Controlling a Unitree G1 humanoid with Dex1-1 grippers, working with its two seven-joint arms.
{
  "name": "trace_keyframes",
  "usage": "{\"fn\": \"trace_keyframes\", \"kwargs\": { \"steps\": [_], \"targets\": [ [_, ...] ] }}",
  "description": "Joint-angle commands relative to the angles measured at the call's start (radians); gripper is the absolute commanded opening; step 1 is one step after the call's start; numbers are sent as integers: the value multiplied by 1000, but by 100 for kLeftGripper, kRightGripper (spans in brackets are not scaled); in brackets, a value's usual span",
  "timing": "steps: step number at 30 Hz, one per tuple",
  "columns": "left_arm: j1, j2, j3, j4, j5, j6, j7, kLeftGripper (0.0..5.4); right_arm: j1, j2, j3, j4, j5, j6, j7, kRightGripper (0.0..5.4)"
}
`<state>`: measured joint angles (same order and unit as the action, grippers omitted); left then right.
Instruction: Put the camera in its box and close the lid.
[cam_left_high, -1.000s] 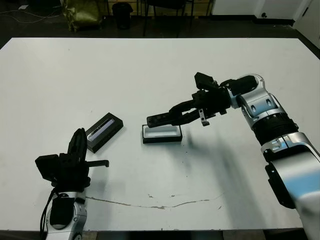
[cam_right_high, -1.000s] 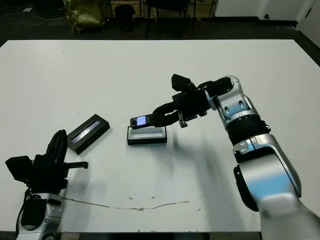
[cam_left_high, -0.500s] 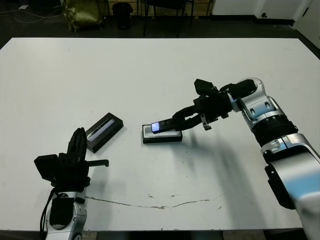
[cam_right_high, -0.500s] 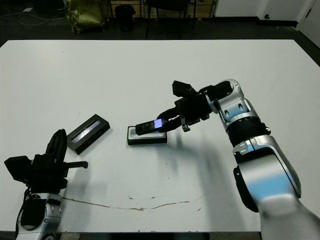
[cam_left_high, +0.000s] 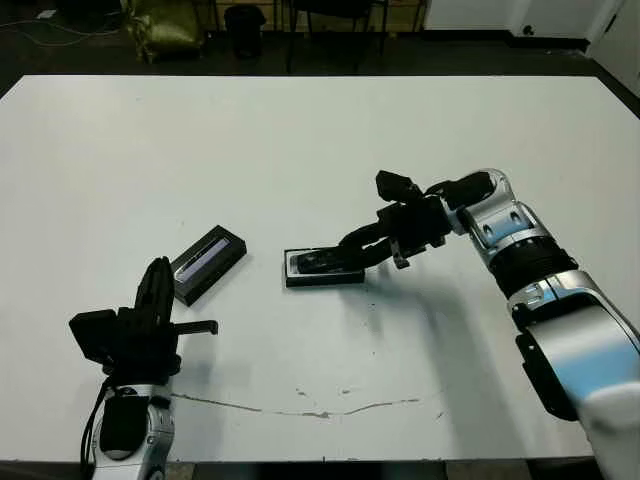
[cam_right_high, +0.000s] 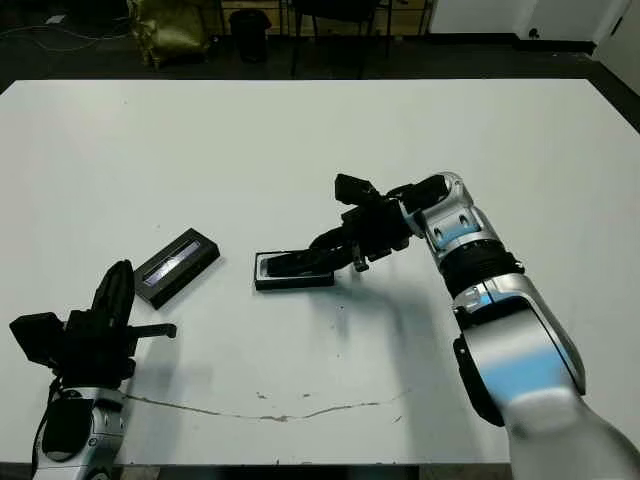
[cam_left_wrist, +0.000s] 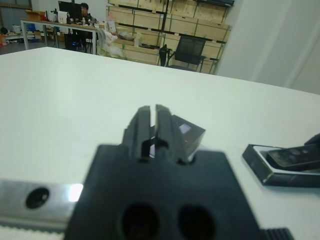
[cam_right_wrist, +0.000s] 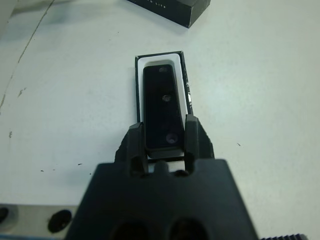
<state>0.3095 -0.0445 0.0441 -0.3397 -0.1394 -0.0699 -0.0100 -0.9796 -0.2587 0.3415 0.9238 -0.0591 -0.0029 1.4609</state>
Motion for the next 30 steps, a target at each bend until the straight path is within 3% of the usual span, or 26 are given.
{"fn": "trace_keyframes", "kwargs": {
  "steps": [1, 30],
  "targets": [
    [11, 2, -1, 6, 13, 12, 6, 0, 19, 2, 13, -1, -21, -6, -12, 39],
    [17, -7, -1, -4, 2, 26, 12, 0, 59, 69, 83, -41, -74, -37, -66, 39]
  ]
}}
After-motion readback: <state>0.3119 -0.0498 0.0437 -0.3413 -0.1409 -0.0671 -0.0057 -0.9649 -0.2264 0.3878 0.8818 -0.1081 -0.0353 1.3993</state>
